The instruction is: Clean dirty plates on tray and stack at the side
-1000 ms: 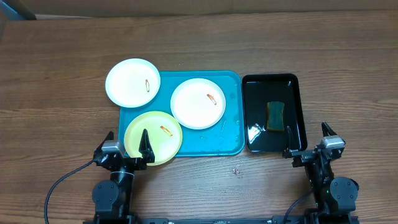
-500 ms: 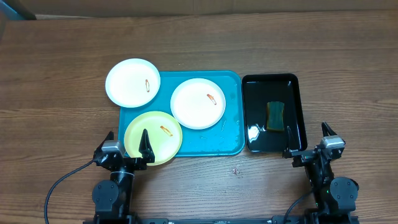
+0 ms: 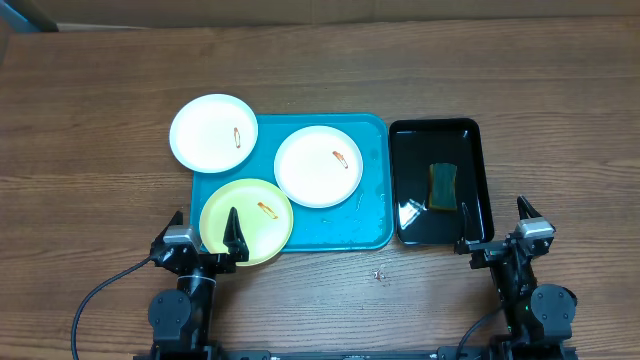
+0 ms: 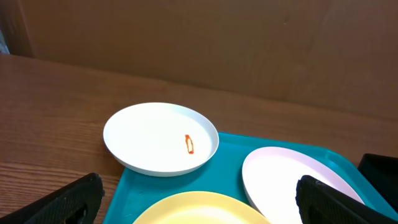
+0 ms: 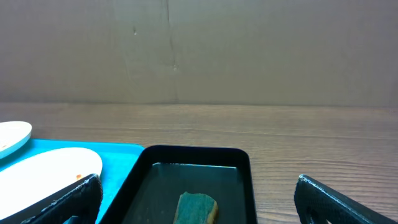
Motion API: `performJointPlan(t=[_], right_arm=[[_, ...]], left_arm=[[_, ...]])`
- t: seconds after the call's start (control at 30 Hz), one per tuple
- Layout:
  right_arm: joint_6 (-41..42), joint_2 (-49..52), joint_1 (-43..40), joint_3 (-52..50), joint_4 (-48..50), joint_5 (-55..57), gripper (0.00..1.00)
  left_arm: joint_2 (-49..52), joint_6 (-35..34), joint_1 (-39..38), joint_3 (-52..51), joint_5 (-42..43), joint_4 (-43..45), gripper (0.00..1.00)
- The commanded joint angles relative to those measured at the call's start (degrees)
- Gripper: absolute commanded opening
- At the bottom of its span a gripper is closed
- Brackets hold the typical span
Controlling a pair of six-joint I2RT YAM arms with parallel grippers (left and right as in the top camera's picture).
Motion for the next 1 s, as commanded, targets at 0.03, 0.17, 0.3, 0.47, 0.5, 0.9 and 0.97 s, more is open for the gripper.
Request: performJointPlan(t=[0.03, 0.17, 0.3, 0.47, 0.5, 0.9, 0.97], right_arm=[[0.22, -0.5, -0.37, -0.61, 0.26, 0.37, 1.0], [0.22, -0.5, -0.37, -0.61, 0.26, 0.37, 1.0], [0.22, -0.5, -0.37, -0.61, 0.26, 0.37, 1.0], [0.22, -0.5, -0.37, -0.61, 0.26, 0.37, 1.0], [0.22, -0.5, -0.37, -0.61, 0.26, 0.37, 1.0], [0.22, -0.5, -0.37, -0.61, 0.26, 0.35, 1.0], [0.24, -0.5, -0.37, -0.61, 0.28, 0.04, 1.0]], left_arm=[[-0.59, 0.7, -0.26, -0.22, -0.37, -0.13, 1.0], [-0.59, 0.7, -0.26, -0.22, -0.37, -0.13, 1.0], [-0.59, 0.7, -0.26, -0.22, -0.37, -0.13, 1.0], [-0.59, 0.7, -0.26, -0.22, -0.37, -0.13, 1.0], [-0.59, 0.7, -0.26, -0.22, -0.37, -0.13, 1.0], [-0.59, 0.46, -0.26, -0.22, -0.26, 1.66, 1.0], [-0.59, 0.02, -0.26, -0.22, 0.37, 2.14, 1.0]])
